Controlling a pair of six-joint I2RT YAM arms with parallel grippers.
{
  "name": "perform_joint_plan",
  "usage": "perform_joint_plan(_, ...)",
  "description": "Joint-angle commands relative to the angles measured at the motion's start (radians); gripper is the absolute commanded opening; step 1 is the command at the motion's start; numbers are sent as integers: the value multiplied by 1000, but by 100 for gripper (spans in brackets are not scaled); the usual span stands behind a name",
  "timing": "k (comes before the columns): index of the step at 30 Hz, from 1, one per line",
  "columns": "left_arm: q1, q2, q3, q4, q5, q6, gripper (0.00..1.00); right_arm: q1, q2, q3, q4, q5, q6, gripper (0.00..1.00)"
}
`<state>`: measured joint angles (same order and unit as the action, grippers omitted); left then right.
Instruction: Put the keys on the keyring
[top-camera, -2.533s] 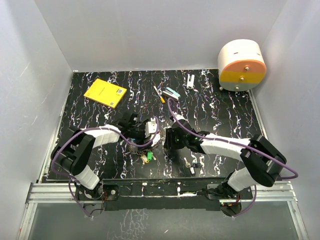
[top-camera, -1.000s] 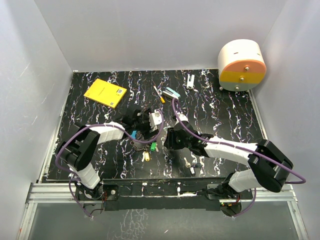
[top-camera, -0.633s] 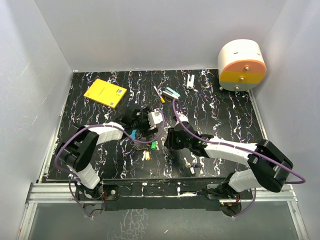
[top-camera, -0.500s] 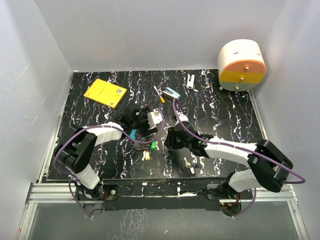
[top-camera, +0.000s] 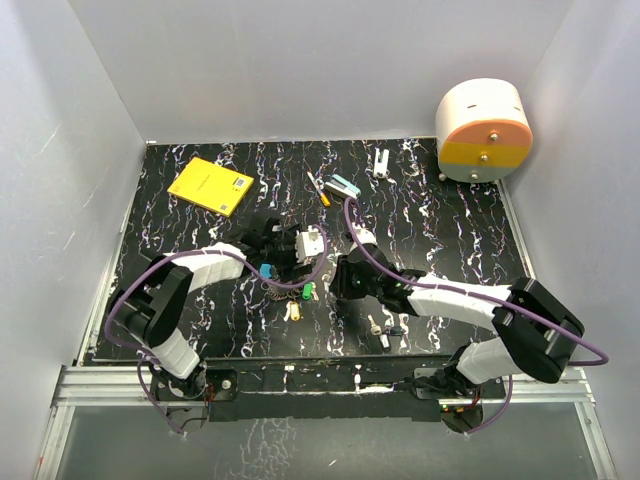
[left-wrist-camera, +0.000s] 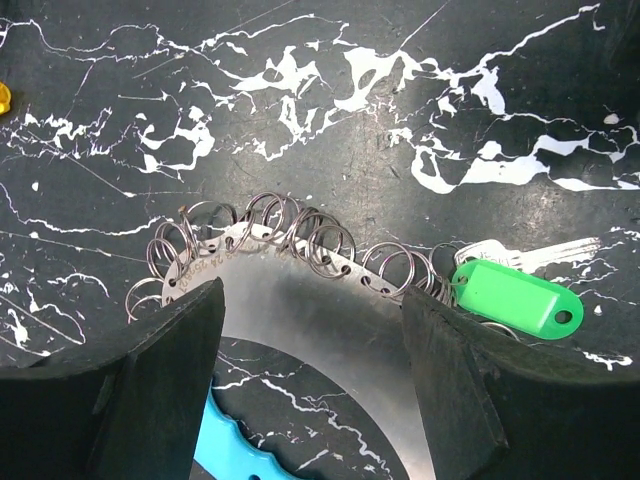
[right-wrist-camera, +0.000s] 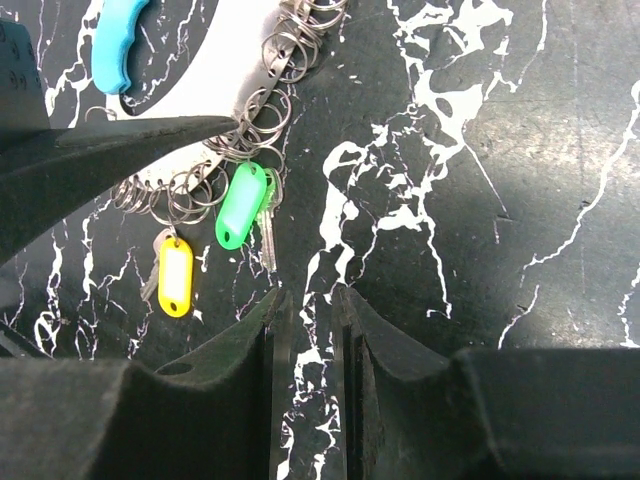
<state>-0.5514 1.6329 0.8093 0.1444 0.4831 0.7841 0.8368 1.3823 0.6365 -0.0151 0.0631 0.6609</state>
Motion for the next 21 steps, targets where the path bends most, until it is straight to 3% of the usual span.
perform_joint_plan(1,4,4,25,11,35,26,70,3,-52,-23,72,43,12,28)
perform_joint_plan(13,4,64,65,61,20,21,72,3,-71,-39,79,74,4,27)
perform_joint_plan(21,4,79,101,-33,90,48,65,4,-87,-49,82,89,-3,26)
